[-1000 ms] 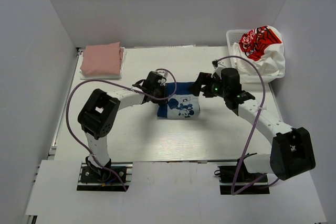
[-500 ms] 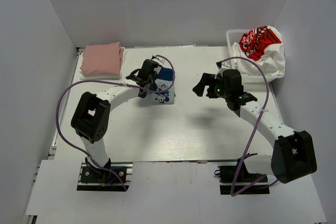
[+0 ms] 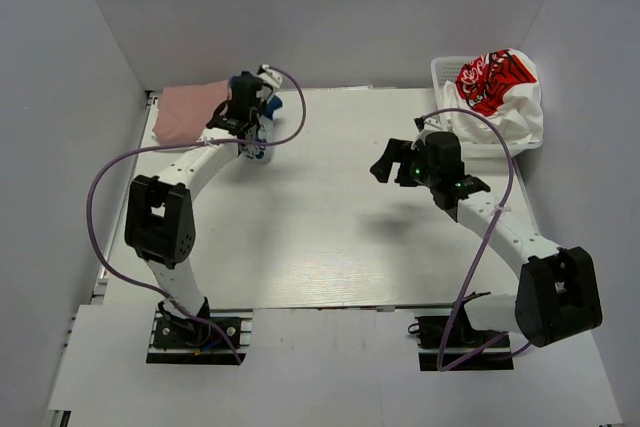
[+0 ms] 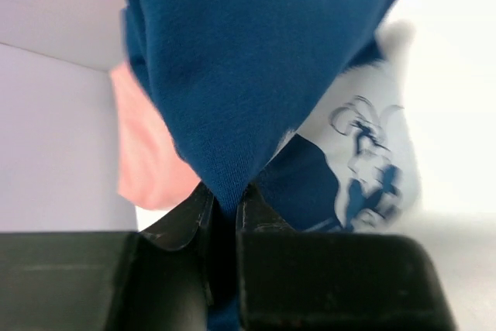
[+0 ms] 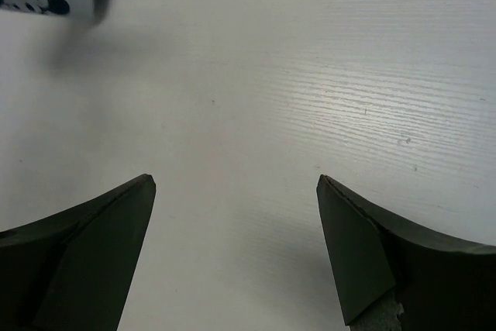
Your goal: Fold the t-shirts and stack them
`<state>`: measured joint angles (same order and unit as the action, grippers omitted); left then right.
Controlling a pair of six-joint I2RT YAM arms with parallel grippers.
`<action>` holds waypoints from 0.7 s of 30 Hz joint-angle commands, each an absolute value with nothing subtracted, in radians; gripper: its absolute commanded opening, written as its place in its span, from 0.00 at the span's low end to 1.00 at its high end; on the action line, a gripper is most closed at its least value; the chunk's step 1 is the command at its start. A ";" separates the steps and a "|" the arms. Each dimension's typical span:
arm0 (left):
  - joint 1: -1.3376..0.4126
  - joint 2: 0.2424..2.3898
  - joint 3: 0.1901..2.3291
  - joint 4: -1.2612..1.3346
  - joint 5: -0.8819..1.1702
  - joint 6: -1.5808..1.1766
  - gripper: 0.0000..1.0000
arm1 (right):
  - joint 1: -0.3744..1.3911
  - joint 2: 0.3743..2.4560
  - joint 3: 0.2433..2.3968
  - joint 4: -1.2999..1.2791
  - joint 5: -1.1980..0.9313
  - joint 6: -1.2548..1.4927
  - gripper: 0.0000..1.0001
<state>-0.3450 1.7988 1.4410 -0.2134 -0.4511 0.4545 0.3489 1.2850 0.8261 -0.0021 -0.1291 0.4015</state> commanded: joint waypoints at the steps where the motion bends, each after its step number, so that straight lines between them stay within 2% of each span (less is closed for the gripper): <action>1: -0.290 1.770 1.545 -0.199 -0.398 0.499 0.00 | 0.345 1.296 0.827 0.014 -0.107 0.380 0.91; 12: -0.166 1.979 1.923 -0.362 -0.312 0.489 0.00 | 0.345 1.348 0.860 0.035 -0.113 0.406 0.91; 21: -0.032 2.065 1.956 -0.370 -0.207 0.479 0.00 | 0.345 1.397 0.894 0.015 -0.118 0.410 0.91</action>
